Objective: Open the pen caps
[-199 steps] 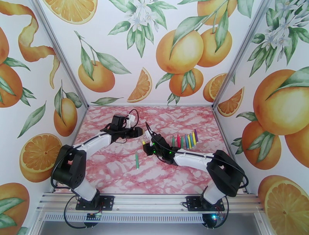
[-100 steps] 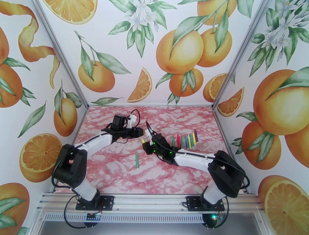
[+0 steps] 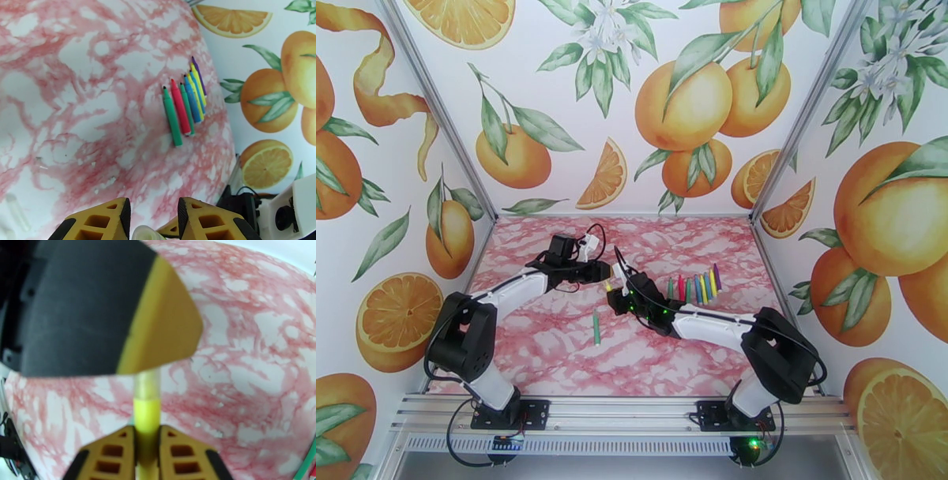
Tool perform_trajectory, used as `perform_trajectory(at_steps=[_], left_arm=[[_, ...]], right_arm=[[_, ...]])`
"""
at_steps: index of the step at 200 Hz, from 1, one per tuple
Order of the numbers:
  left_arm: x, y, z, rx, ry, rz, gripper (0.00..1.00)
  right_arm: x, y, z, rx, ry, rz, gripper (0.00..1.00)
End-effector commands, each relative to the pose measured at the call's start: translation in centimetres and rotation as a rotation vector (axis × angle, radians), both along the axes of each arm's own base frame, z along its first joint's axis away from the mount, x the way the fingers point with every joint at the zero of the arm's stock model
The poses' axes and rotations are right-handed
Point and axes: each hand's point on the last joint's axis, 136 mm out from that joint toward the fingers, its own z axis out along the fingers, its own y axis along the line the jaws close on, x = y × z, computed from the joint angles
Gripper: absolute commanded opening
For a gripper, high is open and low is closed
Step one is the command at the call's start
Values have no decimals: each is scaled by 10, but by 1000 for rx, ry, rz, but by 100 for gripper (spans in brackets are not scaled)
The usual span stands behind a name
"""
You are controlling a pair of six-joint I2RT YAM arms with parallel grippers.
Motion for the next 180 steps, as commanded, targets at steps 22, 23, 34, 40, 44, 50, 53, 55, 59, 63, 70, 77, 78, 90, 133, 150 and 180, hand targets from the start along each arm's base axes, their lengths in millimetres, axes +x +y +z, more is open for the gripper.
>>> perform_trajectory(at_steps=[22, 23, 34, 40, 44, 50, 53, 55, 59, 63, 70, 77, 78, 90, 133, 150, 180], left_arm=[[5, -11, 12, -26, -33, -40, 35], [4, -11, 12, -26, -34, -42, 35], [4, -12, 12, -24, -31, -47, 34], [3, -12, 12, -23, -31, -49, 34], [3, -12, 11, -21, -29, -50, 34], [3, -13, 12, -21, -31, -53, 33], [3, -13, 12, -19, -32, -53, 33], [3, -13, 13, -20, -33, -54, 33], [3, -14, 12, -19, -32, -55, 33], [2, -14, 13, -20, -32, -58, 33], [3, -14, 13, -20, -32, -57, 33], [2, -14, 12, -18, -30, -59, 33], [3, -14, 12, -18, -30, -59, 33], [3, -16, 12, -18, -30, -63, 32], [3, -20, 11, -21, -23, -77, 23], [2, -20, 11, -21, -24, -79, 21], [2, -21, 10, -20, -22, -81, 17]], right_arm=[[12, 0, 25, 32, -68, -25, 17], [12, 0, 25, 33, -69, -26, 17], [12, 0, 25, 33, -70, -27, 17], [12, 0, 25, 32, -70, -26, 17], [13, 0, 25, 32, -69, -29, 17], [13, 0, 25, 32, -70, -30, 17], [14, -1, 26, 32, -70, -31, 17], [14, -1, 25, 30, -69, -31, 17], [14, -1, 25, 31, -70, -31, 17], [15, -1, 25, 31, -70, -31, 17], [15, -2, 25, 30, -69, -32, 17], [15, -2, 25, 31, -70, -33, 17], [15, -1, 25, 31, -71, -33, 17], [15, -3, 25, 30, -70, -36, 17], [15, -5, 24, 26, -71, -41, 17], [16, -7, 26, 26, -75, -47, 17], [17, -8, 26, 26, -76, -50, 17]])
